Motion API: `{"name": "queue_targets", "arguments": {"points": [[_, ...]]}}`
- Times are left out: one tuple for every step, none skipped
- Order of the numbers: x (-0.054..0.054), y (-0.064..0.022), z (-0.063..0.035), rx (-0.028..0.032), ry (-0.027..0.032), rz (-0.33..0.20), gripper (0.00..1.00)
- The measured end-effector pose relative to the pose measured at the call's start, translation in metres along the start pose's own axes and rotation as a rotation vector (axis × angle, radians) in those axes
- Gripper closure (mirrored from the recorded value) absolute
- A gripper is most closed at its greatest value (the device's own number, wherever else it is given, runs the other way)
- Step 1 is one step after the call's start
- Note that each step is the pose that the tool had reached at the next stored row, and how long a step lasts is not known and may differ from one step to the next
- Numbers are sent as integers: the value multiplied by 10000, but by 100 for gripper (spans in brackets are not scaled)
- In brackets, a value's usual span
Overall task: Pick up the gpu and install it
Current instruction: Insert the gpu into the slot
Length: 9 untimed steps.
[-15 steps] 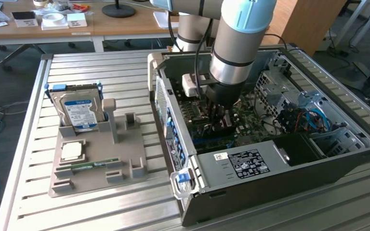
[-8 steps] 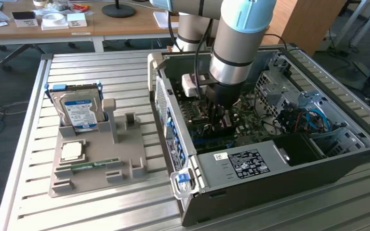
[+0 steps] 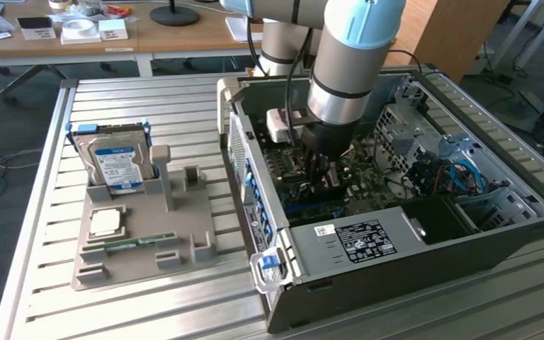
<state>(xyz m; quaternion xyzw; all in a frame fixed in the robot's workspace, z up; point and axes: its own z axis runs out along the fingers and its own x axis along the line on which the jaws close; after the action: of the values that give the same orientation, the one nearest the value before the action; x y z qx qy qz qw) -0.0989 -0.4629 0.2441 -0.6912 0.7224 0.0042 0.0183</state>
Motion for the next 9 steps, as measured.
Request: {"name": "queue_targets", "arguments": {"points": [[1, -1, -1, 10, 7, 0, 72], [1, -3, -1, 13, 7, -3, 72], [1, -6, -3, 11, 12, -10, 66], [1, -6, -3, 10, 12, -10, 66], [1, -6, -3, 11, 11, -11, 66], [1, -6, -3, 10, 13, -10, 66], [1, -6, -4, 10, 14, -11, 66], [1, -6, -11, 8, 16, -10, 66], [1, -6, -18, 8, 17, -11, 66]]}}
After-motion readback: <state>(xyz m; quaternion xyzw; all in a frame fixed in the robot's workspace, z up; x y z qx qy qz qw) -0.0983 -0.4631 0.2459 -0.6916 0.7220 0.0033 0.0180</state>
